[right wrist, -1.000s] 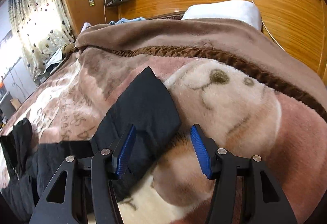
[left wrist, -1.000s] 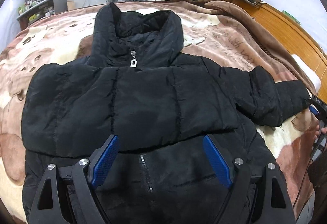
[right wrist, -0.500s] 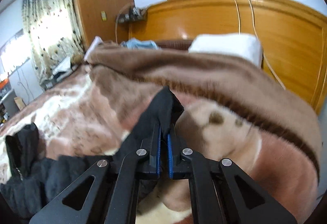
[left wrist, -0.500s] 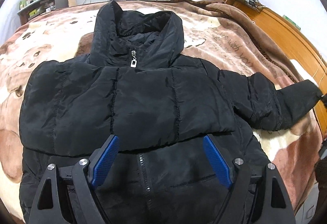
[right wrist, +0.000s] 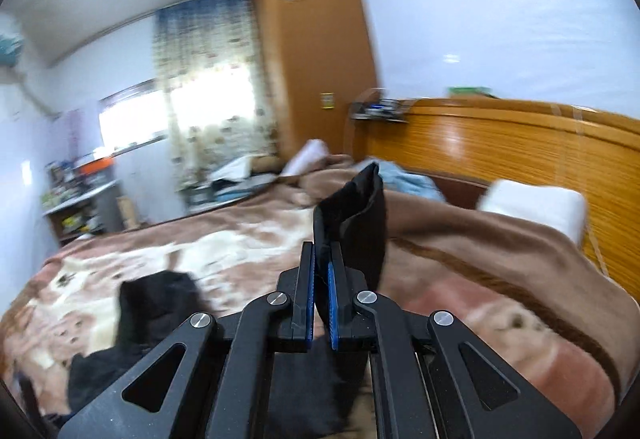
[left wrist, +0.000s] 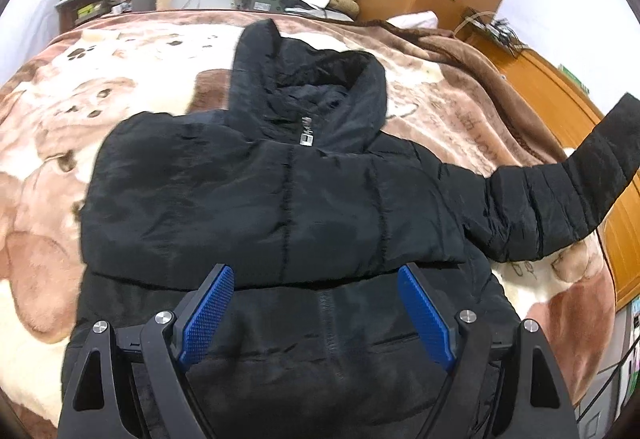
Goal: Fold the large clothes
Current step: 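Fold the held sleeve with the right gripper across the jacket body and release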
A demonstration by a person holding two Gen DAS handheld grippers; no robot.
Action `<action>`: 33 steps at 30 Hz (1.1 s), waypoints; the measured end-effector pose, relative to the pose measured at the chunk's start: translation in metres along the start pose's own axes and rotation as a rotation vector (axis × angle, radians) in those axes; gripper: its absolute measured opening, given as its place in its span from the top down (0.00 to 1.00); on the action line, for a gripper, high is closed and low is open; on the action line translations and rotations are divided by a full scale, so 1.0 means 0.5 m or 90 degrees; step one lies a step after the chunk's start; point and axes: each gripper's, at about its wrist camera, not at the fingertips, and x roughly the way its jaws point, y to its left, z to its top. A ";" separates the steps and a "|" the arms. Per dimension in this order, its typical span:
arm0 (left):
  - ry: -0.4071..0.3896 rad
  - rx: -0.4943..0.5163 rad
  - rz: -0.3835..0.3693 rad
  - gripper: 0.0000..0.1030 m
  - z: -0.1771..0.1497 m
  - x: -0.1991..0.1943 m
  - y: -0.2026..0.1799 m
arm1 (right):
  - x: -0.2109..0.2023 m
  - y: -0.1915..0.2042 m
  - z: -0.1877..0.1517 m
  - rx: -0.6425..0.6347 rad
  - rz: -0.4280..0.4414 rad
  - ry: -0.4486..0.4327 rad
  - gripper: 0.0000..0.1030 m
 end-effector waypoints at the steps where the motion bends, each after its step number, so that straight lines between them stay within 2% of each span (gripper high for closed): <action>1: 0.000 -0.005 0.000 0.19 0.000 -0.004 0.009 | 0.001 0.028 -0.002 -0.007 0.016 0.001 0.95; 8: -0.013 -0.048 0.016 0.19 -0.005 -0.040 0.093 | 0.029 0.196 -0.040 -0.050 0.129 0.048 0.95; 17: -0.019 -0.092 0.023 0.19 -0.027 -0.061 0.180 | 0.048 0.390 -0.136 -0.082 0.253 0.110 0.95; 21: -0.022 -0.087 0.044 0.19 -0.034 -0.070 0.209 | 0.058 0.481 -0.180 -0.088 0.304 0.138 0.95; 26: -0.025 -0.112 0.057 0.18 -0.037 -0.076 0.256 | 0.097 0.553 -0.264 -0.088 0.343 0.212 0.95; 33: -0.025 -0.122 0.075 0.18 -0.041 -0.066 0.291 | 0.153 0.615 -0.373 -0.064 0.395 0.312 0.95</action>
